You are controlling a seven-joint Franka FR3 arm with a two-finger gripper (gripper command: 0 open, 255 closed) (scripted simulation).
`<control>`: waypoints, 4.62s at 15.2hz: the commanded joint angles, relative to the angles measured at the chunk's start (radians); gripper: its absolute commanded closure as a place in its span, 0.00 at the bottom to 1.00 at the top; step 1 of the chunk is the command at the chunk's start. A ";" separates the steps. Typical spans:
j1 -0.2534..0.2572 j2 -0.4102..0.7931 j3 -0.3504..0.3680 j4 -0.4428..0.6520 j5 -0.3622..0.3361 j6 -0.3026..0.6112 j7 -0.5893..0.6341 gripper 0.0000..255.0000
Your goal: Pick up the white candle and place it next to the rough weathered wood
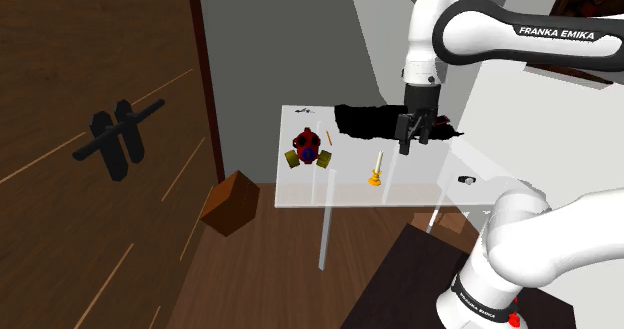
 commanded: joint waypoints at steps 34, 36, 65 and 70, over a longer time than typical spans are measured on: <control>0.493 0.429 -1.165 -0.218 -0.039 1.311 -0.987 0.00; 0.563 0.451 -1.227 -0.215 -0.010 1.341 -1.008 0.00; 0.402 0.390 -1.043 -0.172 -0.076 1.213 -0.924 1.00; 0.341 0.350 -0.967 -0.142 -0.105 1.137 -0.885 1.00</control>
